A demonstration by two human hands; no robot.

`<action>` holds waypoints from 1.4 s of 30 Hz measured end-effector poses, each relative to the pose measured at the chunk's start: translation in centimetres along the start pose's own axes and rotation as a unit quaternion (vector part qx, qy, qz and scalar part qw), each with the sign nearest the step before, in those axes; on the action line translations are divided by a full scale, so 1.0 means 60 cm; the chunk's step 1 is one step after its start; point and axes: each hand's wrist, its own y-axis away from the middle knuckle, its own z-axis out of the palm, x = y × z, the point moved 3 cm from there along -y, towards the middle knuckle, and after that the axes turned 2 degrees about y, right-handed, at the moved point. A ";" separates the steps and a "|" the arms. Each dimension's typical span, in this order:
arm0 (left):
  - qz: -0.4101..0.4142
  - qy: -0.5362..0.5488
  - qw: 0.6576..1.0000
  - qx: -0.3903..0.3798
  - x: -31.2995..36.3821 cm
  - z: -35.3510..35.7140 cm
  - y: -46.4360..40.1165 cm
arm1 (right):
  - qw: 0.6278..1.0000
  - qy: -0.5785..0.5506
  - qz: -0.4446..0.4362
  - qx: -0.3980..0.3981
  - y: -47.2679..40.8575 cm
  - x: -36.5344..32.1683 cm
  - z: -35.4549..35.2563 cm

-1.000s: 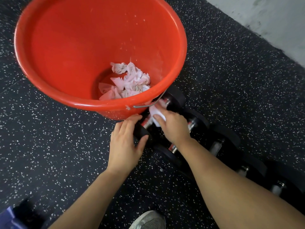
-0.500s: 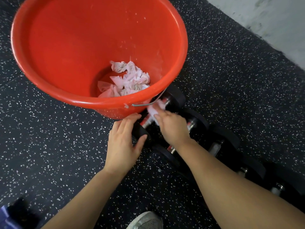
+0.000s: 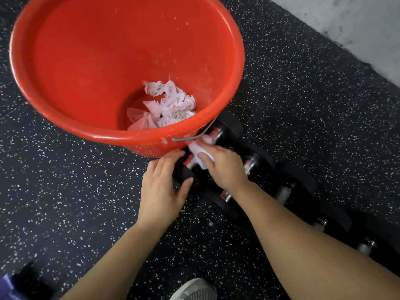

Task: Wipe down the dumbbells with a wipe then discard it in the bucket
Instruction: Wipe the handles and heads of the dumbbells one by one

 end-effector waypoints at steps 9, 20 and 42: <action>0.000 0.004 1.000 -0.003 -0.004 -0.001 0.000 | 1.000 -0.010 0.003 0.030 0.000 0.012 0.000; 0.029 -0.001 1.000 -0.001 -0.009 -0.001 -0.001 | 0.997 -0.032 -0.057 -0.037 0.019 -0.016 0.022; 0.022 -0.015 1.000 0.004 0.006 -0.007 0.001 | 0.992 -0.121 0.017 0.016 0.041 -0.009 -0.028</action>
